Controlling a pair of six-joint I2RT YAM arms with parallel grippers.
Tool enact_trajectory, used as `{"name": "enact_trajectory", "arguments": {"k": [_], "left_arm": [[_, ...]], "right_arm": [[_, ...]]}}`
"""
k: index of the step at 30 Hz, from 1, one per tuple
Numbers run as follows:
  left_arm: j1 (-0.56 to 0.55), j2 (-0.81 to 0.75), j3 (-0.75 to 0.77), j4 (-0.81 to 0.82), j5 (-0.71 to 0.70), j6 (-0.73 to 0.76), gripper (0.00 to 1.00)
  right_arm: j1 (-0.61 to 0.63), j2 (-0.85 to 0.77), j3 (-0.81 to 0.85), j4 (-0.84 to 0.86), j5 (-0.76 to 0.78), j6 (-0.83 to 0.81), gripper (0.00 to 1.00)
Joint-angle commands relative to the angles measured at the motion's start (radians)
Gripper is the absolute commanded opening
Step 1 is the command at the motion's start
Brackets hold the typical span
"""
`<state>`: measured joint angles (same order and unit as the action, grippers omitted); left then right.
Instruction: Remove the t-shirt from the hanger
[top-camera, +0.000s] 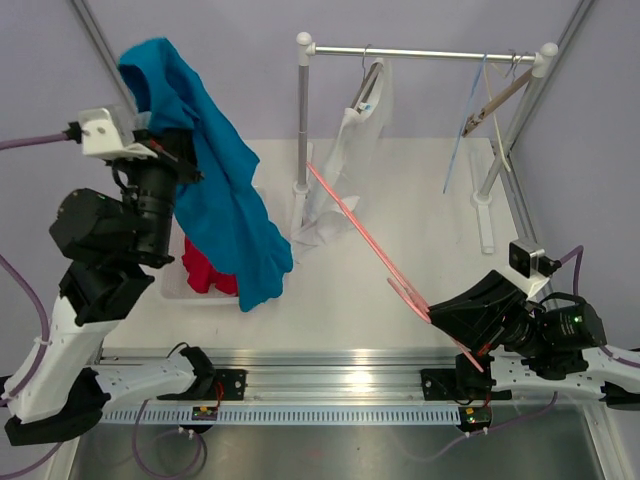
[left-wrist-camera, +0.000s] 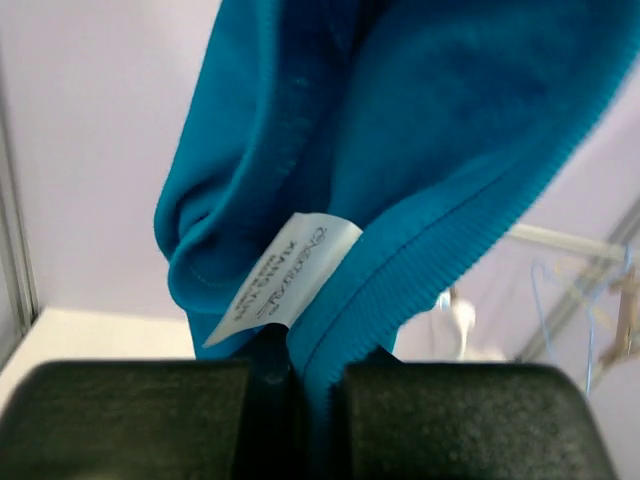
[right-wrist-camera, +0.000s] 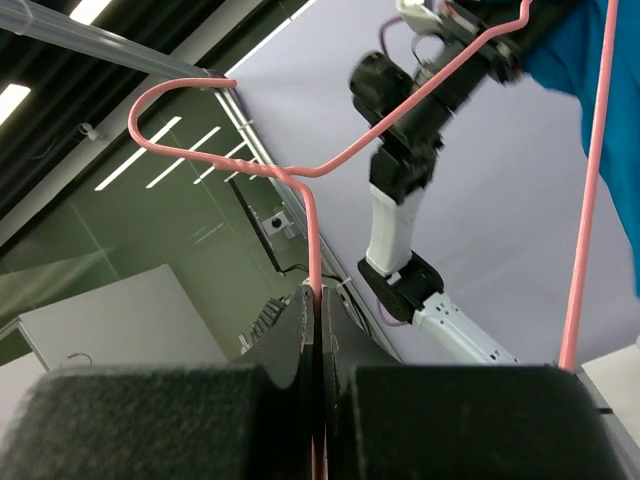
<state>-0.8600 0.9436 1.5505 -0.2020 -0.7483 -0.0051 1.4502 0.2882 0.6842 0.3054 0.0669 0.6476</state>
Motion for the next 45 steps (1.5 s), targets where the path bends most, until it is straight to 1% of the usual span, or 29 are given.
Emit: {"name": "enact_trajectory", "arguments": {"k": [1, 5, 7, 8, 9, 10, 11, 13, 14, 15, 17, 18, 20, 21, 24, 25, 26, 28, 29, 31, 32, 36, 37, 38, 40, 42, 43, 44, 45], "left_arm": [[0.050, 0.070, 0.227, 0.016, 0.033, 0.082, 0.00], [0.107, 0.148, 0.344, 0.042, 0.059, 0.181, 0.00], [0.143, 0.191, 0.413, 0.039, 0.092, 0.204, 0.00], [0.192, 0.199, 0.427, 0.023, 0.121, 0.215, 0.00], [0.219, 0.207, 0.428, 0.024, 0.160, 0.217, 0.00], [0.240, 0.207, 0.425, 0.024, 0.167, 0.217, 0.00], [0.280, 0.193, 0.366, 0.067, 0.167, 0.231, 0.00], [0.341, 0.176, 0.295, 0.094, 0.213, 0.199, 0.00], [0.416, 0.161, 0.220, 0.093, 0.236, 0.121, 0.00], [0.464, 0.150, 0.179, 0.093, 0.321, 0.069, 0.00], [0.563, 0.130, 0.079, 0.127, 0.386, -0.054, 0.00], [0.582, 0.112, -0.026, 0.145, 0.392, -0.076, 0.00], [0.634, 0.089, -0.133, 0.180, 0.423, -0.174, 0.00], [0.645, 0.068, -0.235, 0.190, 0.444, -0.202, 0.00], [0.653, 0.038, -0.364, 0.193, 0.414, -0.308, 0.00], [0.653, 0.023, -0.433, 0.182, 0.400, -0.341, 0.00], [0.653, 0.012, -0.467, 0.153, 0.392, -0.405, 0.00], [0.653, -0.018, -0.559, 0.122, 0.400, -0.455, 0.00], [0.653, -0.032, -0.587, 0.116, 0.424, -0.488, 0.00], [0.653, -0.070, -0.669, 0.086, 0.440, -0.528, 0.01], [0.653, -0.084, -0.694, 0.072, 0.444, -0.574, 0.02], [0.653, -0.176, -0.803, -0.034, 0.460, -0.702, 0.00], [0.651, -0.205, -0.837, -0.037, 0.466, -0.757, 0.04], [0.651, -0.262, -0.898, -0.034, 0.466, -0.771, 0.05], [0.648, -0.285, -0.929, -0.036, 0.493, -0.776, 0.08], [0.648, -0.275, -0.937, -0.042, 0.533, -0.759, 0.24], [0.648, -0.273, -0.935, -0.065, 0.535, -0.757, 0.38], [0.648, -0.279, -0.929, -0.073, 0.535, -0.748, 0.53], [0.648, -0.288, -0.922, -0.071, 0.547, -0.737, 0.84]], "right_arm": [[0.004, 0.008, 0.023, -0.032, 0.025, -0.037, 0.00], [0.004, 0.080, 0.063, -0.066, 0.033, -0.054, 0.00], [0.004, 0.106, 0.067, -0.072, 0.036, -0.054, 0.00], [0.004, 0.109, 0.063, -0.068, 0.043, -0.052, 0.00], [0.003, 0.108, 0.061, -0.066, 0.048, -0.051, 0.00], [0.004, 0.103, 0.060, -0.066, 0.054, -0.051, 0.00], [0.003, 0.101, 0.058, -0.071, 0.054, -0.049, 0.00], [0.004, 0.091, 0.055, -0.075, 0.059, -0.049, 0.00], [0.004, 0.088, 0.052, -0.072, 0.060, -0.049, 0.00], [0.004, 0.085, 0.049, -0.072, 0.065, -0.049, 0.00], [0.004, 0.086, 0.051, -0.083, 0.080, -0.049, 0.00], [0.004, 0.088, 0.052, -0.087, 0.082, -0.046, 0.00], [0.004, 0.094, 0.043, -0.091, 0.091, -0.040, 0.00], [0.004, 0.092, 0.040, -0.091, 0.099, -0.037, 0.00], [0.004, 0.098, 0.028, -0.081, 0.137, -0.036, 0.00], [0.004, 0.101, 0.022, -0.075, 0.163, -0.034, 0.00], [0.004, 0.101, 0.018, -0.060, 0.177, -0.029, 0.00], [0.004, 0.108, 0.005, -0.036, 0.203, -0.029, 0.00], [0.004, 0.114, -0.001, 0.009, 0.205, -0.035, 0.00], [0.004, 0.118, -0.011, 0.043, 0.220, -0.042, 0.00], [0.004, 0.120, -0.011, 0.057, 0.238, -0.048, 0.00], [0.003, 0.115, 0.005, 0.057, 0.341, -0.080, 0.00], [0.004, 0.115, 0.020, 0.046, 0.399, -0.083, 0.00], [0.003, 0.117, 0.029, 0.032, 0.416, -0.089, 0.00], [0.003, 0.131, 0.050, 0.044, 0.468, -0.121, 0.00], [0.004, 0.158, 0.077, 0.026, 0.522, -0.143, 0.00], [0.004, 0.170, 0.104, 0.017, 0.586, -0.152, 0.00], [0.003, 0.181, 0.113, -0.001, 0.614, -0.149, 0.00], [0.003, 0.190, 0.123, -0.006, 0.640, -0.143, 0.00]]}}
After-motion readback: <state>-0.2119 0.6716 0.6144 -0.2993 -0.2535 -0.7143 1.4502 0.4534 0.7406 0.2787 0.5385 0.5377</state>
